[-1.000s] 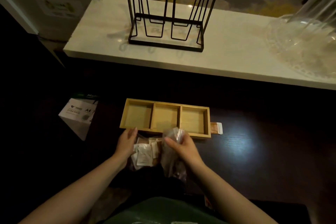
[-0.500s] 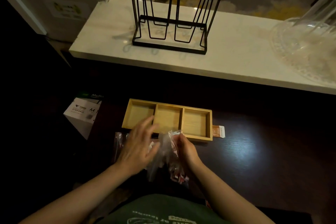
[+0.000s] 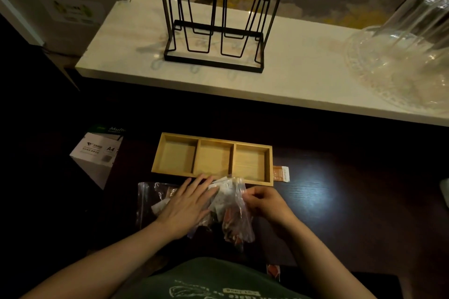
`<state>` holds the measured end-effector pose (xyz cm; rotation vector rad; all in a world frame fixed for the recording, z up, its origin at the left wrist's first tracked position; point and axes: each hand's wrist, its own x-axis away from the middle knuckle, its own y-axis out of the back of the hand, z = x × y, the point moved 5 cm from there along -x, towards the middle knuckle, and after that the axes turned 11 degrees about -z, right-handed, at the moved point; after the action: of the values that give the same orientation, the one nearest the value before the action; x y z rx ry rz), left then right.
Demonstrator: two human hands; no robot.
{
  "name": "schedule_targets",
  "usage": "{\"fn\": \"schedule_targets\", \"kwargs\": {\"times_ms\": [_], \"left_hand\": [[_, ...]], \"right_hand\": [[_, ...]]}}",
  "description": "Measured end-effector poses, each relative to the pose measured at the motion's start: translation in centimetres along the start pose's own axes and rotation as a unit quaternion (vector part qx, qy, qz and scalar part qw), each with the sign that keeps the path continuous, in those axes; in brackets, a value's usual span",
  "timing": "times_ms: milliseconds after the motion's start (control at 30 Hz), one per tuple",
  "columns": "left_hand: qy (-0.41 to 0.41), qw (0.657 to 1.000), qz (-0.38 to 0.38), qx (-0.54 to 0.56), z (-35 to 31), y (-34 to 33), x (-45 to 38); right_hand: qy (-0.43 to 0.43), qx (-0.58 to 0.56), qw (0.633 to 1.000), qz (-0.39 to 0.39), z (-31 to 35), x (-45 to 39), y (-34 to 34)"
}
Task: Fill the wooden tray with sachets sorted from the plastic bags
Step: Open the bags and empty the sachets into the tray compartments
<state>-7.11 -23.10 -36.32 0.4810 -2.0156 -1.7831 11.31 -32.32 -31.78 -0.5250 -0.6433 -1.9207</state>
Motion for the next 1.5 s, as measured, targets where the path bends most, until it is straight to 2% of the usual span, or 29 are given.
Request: {"fn": "schedule_targets", "kwargs": {"times_ms": [100,167,233,267,300,400,500,600,633,700,933,1067,1100,1133,1200,1233,1267,1333,1433,1500], "left_hand": [[0.040,0.994,-0.031,0.092,-1.0,1.8,-0.8],[0.067,0.985,-0.085,0.138,-1.7,3.9,-1.5],[0.104,0.964,-0.156,0.189,-2.4,6.4,-2.0],[0.130,0.948,-0.167,0.240,-2.7,7.4,-2.2],[0.150,0.929,-0.155,0.303,-3.1,7.9,-2.3],[0.193,0.875,-0.045,0.441,-4.3,7.8,-2.8],[0.249,0.842,-0.019,0.478,-3.7,6.8,-2.8],[0.347,0.756,0.008,0.555,-3.1,5.9,-2.5],[0.365,0.739,0.011,0.566,-2.9,5.9,-2.4],[0.376,0.725,0.017,0.577,-2.6,6.1,-2.3],[0.343,0.736,0.034,0.582,-2.6,6.6,-2.3],[0.343,0.736,0.013,0.583,-2.9,6.5,-2.2],[0.343,0.747,0.000,0.570,-3.0,6.6,-2.2],[0.330,0.779,-0.019,0.533,-3.0,6.9,-2.2],[0.269,0.869,-0.060,0.411,-3.4,7.7,-2.3],[0.244,0.899,-0.078,0.356,-3.7,8.1,-2.2],[0.233,0.911,-0.090,0.327,-4.0,8.4,-2.1],[0.231,0.919,-0.084,0.310,-4.3,8.3,-2.0],[0.236,0.911,-0.069,0.331,-4.4,7.8,-2.0],[0.252,0.888,-0.061,0.380,-4.3,7.4,-1.9]], "right_hand": [[-0.003,-0.046,0.999,-0.002,0.2,0.1,-0.1],[-0.035,-0.123,0.992,0.006,0.4,0.3,-0.6],[-0.063,-0.185,0.980,0.023,0.6,0.5,-1.3],[-0.071,-0.201,0.976,0.030,0.7,0.6,-1.7],[-0.073,-0.208,0.975,0.035,0.7,0.6,-2.0],[-0.072,-0.201,0.976,0.034,0.9,0.6,-2.9],[-0.075,-0.171,0.982,0.020,0.6,0.4,-3.6],[-0.048,-0.125,0.991,0.007,0.4,0.1,-4.4],[-0.041,-0.115,0.992,0.001,0.4,0.2,-4.6],[-0.045,-0.125,0.991,-0.004,0.3,0.4,-5.0],[-0.080,-0.246,0.966,0.012,0.2,1.1,-4.8],[-0.077,-0.249,0.965,0.018,0.5,1.5,-4.7],[-0.078,-0.252,0.964,0.017,0.6,1.5,-4.7],[-0.082,-0.260,0.962,0.016,0.7,1.6,-4.7],[-0.098,-0.280,0.955,0.015,1.0,1.8,-4.8],[-0.105,-0.286,0.952,0.017,1.0,1.8,-4.9],[-0.111,-0.287,0.951,0.017,1.0,1.9,-5.0],[-0.121,-0.276,0.953,0.020,0.8,2.0,-5.0],[-0.112,-0.247,0.962,0.021,0.6,2.0,-4.6],[-0.086,-0.212,0.973,0.018,0.9,2.1,-4.2]]}}
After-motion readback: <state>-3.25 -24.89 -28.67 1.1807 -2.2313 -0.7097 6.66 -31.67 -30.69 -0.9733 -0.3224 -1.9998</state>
